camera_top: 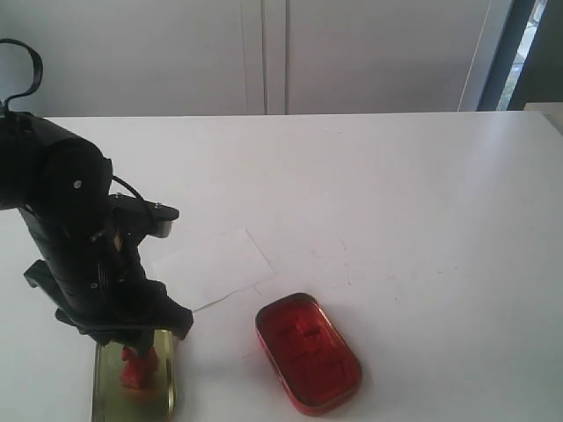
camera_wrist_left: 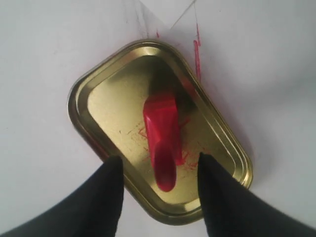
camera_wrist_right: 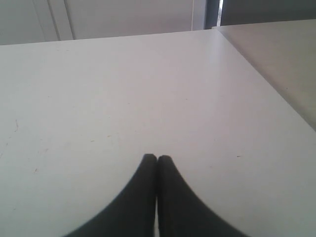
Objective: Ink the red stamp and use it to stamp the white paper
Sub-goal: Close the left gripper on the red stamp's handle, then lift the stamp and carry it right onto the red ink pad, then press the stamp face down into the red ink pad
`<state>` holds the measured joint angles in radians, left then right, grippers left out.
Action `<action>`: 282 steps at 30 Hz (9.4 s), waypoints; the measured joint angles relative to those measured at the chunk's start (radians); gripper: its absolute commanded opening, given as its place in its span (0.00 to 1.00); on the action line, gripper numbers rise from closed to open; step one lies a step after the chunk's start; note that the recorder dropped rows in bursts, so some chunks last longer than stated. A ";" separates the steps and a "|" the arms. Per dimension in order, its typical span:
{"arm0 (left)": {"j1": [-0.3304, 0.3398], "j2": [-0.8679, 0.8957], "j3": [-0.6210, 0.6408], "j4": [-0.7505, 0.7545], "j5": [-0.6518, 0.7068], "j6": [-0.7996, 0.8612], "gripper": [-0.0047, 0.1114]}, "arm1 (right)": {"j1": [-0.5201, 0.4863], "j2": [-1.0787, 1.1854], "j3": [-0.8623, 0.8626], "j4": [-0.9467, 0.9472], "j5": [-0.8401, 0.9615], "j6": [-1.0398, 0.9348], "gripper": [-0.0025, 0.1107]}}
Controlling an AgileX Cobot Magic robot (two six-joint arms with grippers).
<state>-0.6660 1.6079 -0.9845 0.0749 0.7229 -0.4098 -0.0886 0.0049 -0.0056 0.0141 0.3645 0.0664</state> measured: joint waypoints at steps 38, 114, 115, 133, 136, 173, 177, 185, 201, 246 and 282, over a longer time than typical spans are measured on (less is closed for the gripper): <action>0.000 0.117 0.008 0.004 -0.080 -0.057 0.19 | 0.000 0.000 0.000 0.000 0.000 0.000 0.02; -0.298 0.222 -0.432 -0.075 0.099 0.280 0.04 | 0.000 0.000 0.000 0.000 0.000 0.000 0.02; -0.303 0.228 -0.440 -0.075 0.099 0.286 0.04 | 0.000 0.000 0.000 0.000 0.000 0.000 0.02; -0.385 0.354 -0.581 -0.075 0.140 0.310 0.04 | 0.000 0.000 0.000 0.000 0.000 0.000 0.02; -0.389 0.373 -0.591 -0.069 0.156 0.310 0.04 | 0.000 0.000 0.000 0.000 0.000 0.000 0.02; -0.459 0.463 -0.642 0.144 0.155 0.206 0.04 | 0.000 0.000 0.000 0.000 0.000 0.000 0.02; -0.459 0.463 -0.664 0.139 0.175 0.222 0.04 | 0.000 0.000 0.000 0.000 0.000 0.000 0.02; -0.459 0.463 -0.672 0.116 0.195 0.252 0.04 | 0.000 0.000 0.000 0.000 0.000 0.000 0.02; -0.414 0.463 -0.672 0.021 0.192 0.307 0.04 | 0.000 0.000 0.000 0.000 0.000 0.000 0.02; -0.414 0.535 -0.700 0.020 0.207 0.322 0.04 | 0.000 0.000 0.000 0.000 0.000 0.000 0.02; -0.414 0.533 -0.702 0.019 0.213 0.333 0.04 | 0.000 0.000 0.000 0.000 0.000 0.000 0.02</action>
<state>-1.0803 2.1408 -1.6869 0.0936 0.9363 -0.0770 -0.0886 0.0049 -0.0056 0.0141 0.3645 0.0664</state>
